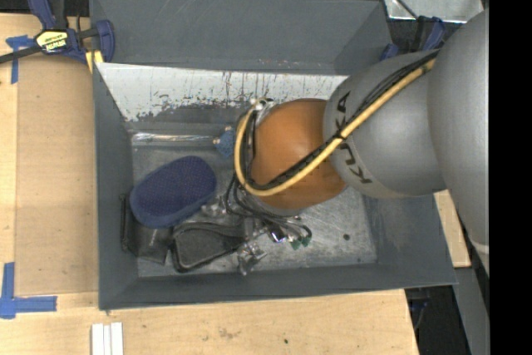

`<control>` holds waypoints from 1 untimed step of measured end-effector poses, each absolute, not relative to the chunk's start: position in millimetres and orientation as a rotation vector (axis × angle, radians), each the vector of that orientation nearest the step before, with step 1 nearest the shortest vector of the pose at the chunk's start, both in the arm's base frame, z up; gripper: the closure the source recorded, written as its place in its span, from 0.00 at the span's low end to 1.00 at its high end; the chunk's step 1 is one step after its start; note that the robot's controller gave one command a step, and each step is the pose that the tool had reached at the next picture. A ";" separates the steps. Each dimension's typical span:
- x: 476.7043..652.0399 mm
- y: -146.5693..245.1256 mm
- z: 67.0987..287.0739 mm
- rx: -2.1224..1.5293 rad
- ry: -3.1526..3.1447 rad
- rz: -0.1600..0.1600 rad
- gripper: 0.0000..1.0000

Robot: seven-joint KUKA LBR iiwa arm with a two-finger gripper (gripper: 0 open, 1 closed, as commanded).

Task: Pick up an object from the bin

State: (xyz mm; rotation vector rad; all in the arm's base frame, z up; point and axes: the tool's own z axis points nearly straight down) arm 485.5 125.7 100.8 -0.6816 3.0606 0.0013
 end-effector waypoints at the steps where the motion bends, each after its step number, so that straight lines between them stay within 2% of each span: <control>1: 485.8 109.6 100.0 -0.759 3.049 -0.001 0.00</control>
Offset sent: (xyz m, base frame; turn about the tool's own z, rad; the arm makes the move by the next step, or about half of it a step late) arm -0.0004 -0.0153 -0.0008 -0.0515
